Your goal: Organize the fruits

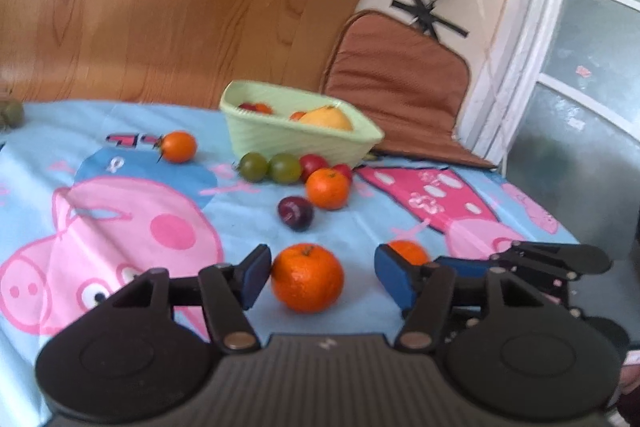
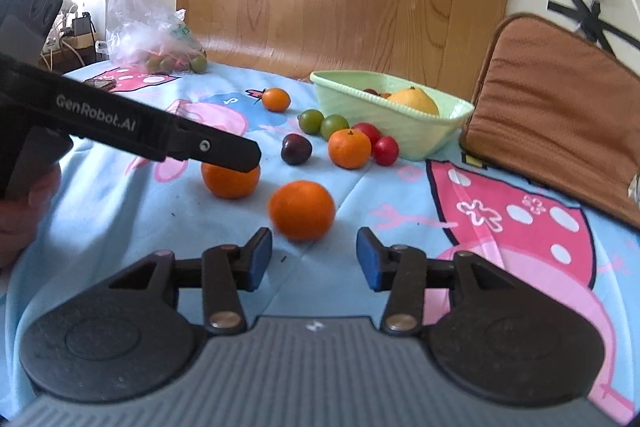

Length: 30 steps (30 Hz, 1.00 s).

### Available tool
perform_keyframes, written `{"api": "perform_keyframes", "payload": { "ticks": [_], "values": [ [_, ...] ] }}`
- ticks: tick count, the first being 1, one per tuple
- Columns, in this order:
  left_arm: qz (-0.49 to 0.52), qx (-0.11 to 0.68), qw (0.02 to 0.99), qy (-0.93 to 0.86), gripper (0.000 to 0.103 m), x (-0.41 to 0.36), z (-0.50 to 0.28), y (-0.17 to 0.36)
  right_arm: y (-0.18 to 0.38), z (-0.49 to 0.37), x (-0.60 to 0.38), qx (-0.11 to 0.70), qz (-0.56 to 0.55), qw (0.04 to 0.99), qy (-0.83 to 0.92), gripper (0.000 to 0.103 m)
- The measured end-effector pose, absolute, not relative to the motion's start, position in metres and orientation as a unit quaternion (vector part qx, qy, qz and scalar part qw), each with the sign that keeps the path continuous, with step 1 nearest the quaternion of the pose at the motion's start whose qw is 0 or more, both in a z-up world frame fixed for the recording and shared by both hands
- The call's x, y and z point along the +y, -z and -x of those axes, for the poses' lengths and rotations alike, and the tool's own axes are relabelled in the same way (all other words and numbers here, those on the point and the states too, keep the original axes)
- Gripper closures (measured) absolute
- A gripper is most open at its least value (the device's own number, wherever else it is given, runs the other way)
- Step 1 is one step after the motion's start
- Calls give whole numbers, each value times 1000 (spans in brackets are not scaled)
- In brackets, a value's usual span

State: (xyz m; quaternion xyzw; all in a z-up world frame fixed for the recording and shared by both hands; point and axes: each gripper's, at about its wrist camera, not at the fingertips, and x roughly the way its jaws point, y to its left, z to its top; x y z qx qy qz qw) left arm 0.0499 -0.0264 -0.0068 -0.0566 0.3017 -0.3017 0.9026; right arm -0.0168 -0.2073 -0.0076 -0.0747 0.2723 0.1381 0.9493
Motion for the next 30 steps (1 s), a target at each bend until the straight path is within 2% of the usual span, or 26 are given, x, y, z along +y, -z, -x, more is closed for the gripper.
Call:
{"api": "perform_keyframes", "payload": {
  "ticks": [2,3,4,6,7,8,16,30],
  "values": [
    [59,313,899,299,46,-26,-53,10,8,14,-208,275,67,949,-141,53],
    [58,314,899,300,51,-27,-54,11,8,13,-207,276,66,948,-143,53],
    [57,316,897,304,60,-27,-54,11,8,12,-205,276,68,947,-146,53],
    [53,316,898,302,62,-28,-54,12,8,11,-201,277,70,945,-156,54],
    [56,317,896,306,62,-28,-55,12,8,10,-199,276,70,946,-157,56],
    [59,317,895,308,62,-27,-55,12,8,10,-199,273,72,948,-151,66],
    [47,309,892,326,62,-32,-50,11,4,15,-202,250,65,955,-144,66],
    [53,316,890,324,62,-32,-53,13,8,6,-207,285,35,946,-150,65]
  ]
}}
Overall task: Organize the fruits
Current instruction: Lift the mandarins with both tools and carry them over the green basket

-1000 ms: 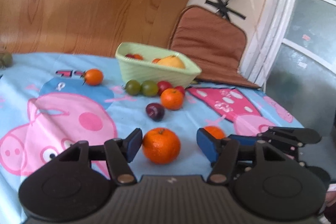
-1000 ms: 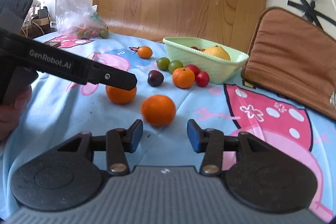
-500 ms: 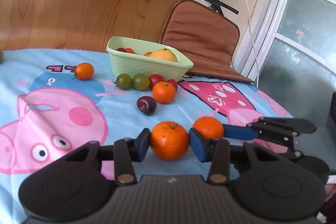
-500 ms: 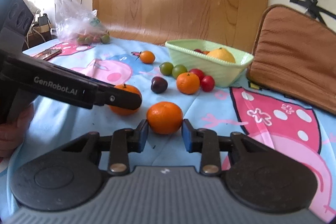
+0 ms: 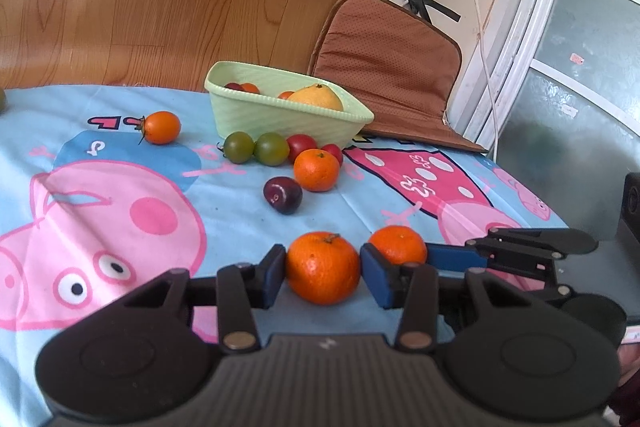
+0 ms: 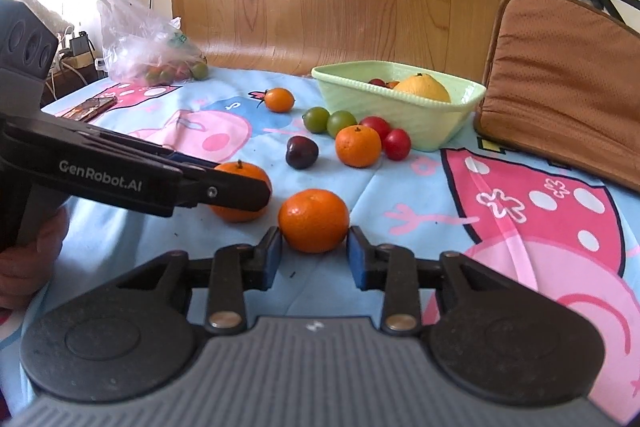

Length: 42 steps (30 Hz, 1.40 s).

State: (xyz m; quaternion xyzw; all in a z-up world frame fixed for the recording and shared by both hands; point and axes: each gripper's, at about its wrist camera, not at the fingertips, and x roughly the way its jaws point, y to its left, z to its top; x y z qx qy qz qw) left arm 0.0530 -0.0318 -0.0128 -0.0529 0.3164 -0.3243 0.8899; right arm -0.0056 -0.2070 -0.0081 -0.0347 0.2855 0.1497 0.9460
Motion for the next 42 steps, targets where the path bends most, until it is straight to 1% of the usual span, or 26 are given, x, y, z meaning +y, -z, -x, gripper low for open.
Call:
{"api": "perform_keyframes", "payload": {
  "ticks": [16,26,30,31,32,33,34,38,40,41,42],
  "values": [
    [59,304,897,315,62,-29,-52,12,8,6,-206,285,37,946,-148,65],
    [92,312,891,318,62,-21,-61,10,6,6,-213,277,11,950,-142,66],
    [102,301,891,324,62,-20,-75,-3,-5,-1,-220,260,4,956,-133,67],
    [99,295,893,325,62,-21,-80,-8,-9,-4,-221,254,3,958,-132,70],
    [94,287,896,325,62,-23,-84,-14,-13,-8,-223,247,4,960,-131,80],
    [88,277,900,324,62,-25,-91,-21,-18,-12,-225,239,8,962,-129,85],
    [85,271,903,323,62,-26,-97,-26,-23,-17,-225,231,13,965,-126,86],
    [90,263,909,311,62,-32,-124,-38,-34,-39,-232,215,16,970,-111,85],
    [99,259,906,320,62,-31,-128,-39,-37,-39,-243,215,-11,968,-126,82],
    [95,256,906,322,62,-31,-127,-37,-36,-37,-248,218,-23,966,-136,79],
    [89,256,907,322,62,-31,-126,-35,-33,-35,-251,225,-31,963,-146,73]
  ]
}}
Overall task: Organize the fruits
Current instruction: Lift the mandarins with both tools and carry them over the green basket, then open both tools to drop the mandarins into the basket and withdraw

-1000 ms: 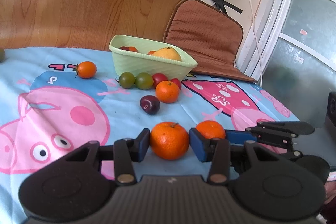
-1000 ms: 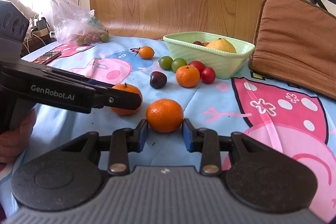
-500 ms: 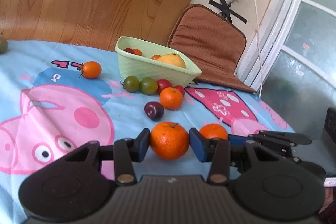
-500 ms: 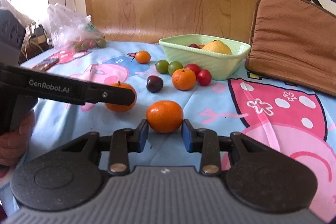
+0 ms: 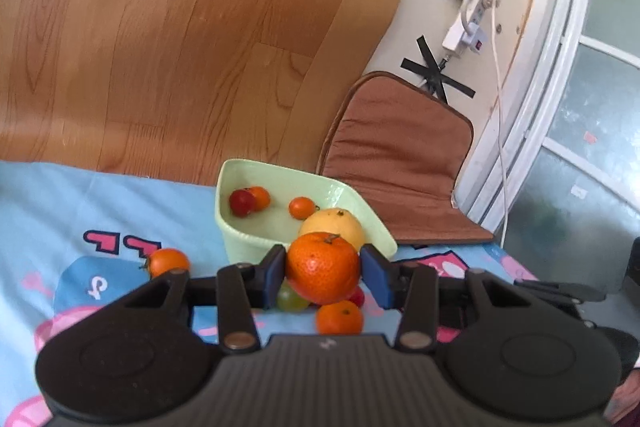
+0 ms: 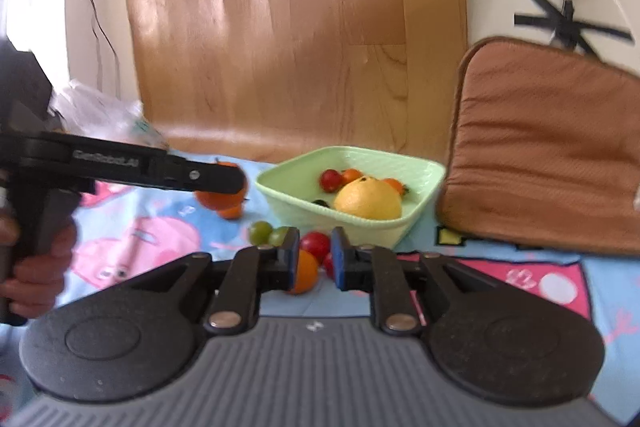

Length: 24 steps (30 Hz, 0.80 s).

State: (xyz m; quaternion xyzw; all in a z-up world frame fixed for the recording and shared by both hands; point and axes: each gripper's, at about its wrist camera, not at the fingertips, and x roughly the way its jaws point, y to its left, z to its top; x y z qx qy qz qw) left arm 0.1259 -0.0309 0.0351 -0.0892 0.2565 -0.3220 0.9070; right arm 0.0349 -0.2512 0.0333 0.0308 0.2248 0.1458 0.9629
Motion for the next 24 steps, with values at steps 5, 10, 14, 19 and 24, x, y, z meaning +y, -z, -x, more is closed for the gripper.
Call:
{"api": "perform_keyframes", "payload": {
  "ticks": [5,10,14,19,24],
  "values": [
    [89,281,898,326,62,-28,-126,-21,-14,-12,-248,269,-30,944,-188,48],
    [86,282,897,329,62,-29,-124,-20,3,-1,-234,306,5,934,-185,44],
    [84,276,899,328,62,-30,-129,-28,1,-1,-236,301,8,937,-179,63],
    [81,264,906,321,62,-40,-161,-49,-30,-33,-252,233,-12,961,-146,63],
    [72,273,912,296,62,-63,-206,-49,-53,-106,-268,199,-37,973,-108,63]
  ]
}}
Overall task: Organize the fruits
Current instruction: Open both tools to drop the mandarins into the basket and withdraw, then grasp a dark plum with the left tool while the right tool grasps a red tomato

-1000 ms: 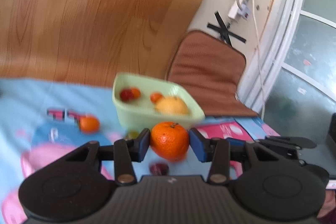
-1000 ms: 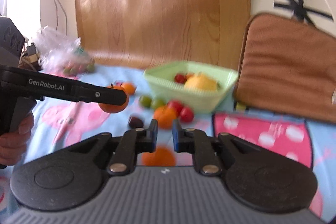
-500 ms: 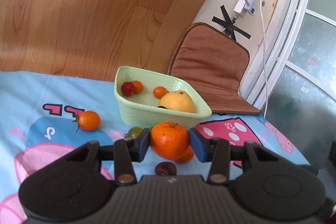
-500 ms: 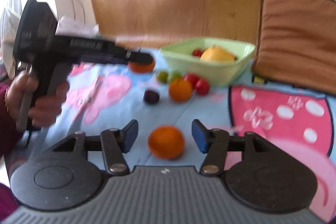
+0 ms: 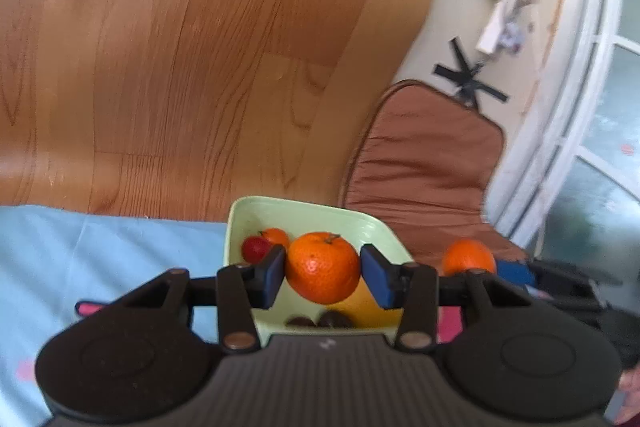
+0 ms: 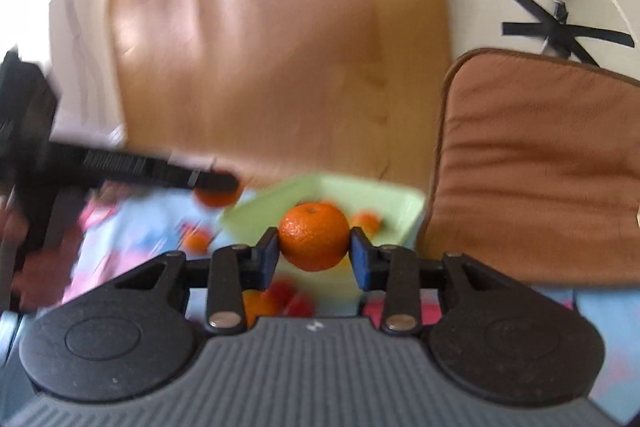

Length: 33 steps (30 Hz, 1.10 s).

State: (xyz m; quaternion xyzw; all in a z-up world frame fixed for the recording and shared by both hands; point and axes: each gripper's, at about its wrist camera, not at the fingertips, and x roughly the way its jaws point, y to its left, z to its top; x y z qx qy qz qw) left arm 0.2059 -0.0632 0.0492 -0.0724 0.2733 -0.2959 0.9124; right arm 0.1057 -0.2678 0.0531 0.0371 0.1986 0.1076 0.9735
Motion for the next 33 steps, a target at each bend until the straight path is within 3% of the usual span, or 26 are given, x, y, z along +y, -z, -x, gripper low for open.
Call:
{"api": "perform_keyframes", "payload": {
  "ticks": [9,13,19,21,26,33],
  "values": [
    [53,321,908,265,61,-89,-252,-18,-25,-183,-274,250,-55,963,-82,61],
    [52,315,910,265,49,-90,-253,-17,-23,-186,-277,243,-71,965,-73,42],
    [86,287,916,267,50,-62,-229,-37,-29,-162,-280,213,-78,971,-72,43],
    [97,275,918,268,50,-47,-211,-44,-34,-143,-282,197,-81,974,-77,46],
    [89,266,917,283,50,-25,-159,-43,-31,-97,-290,208,-111,964,-122,81],
    [39,291,902,317,49,-40,-112,-15,-5,-97,-287,287,-156,935,-138,84]
  ]
}}
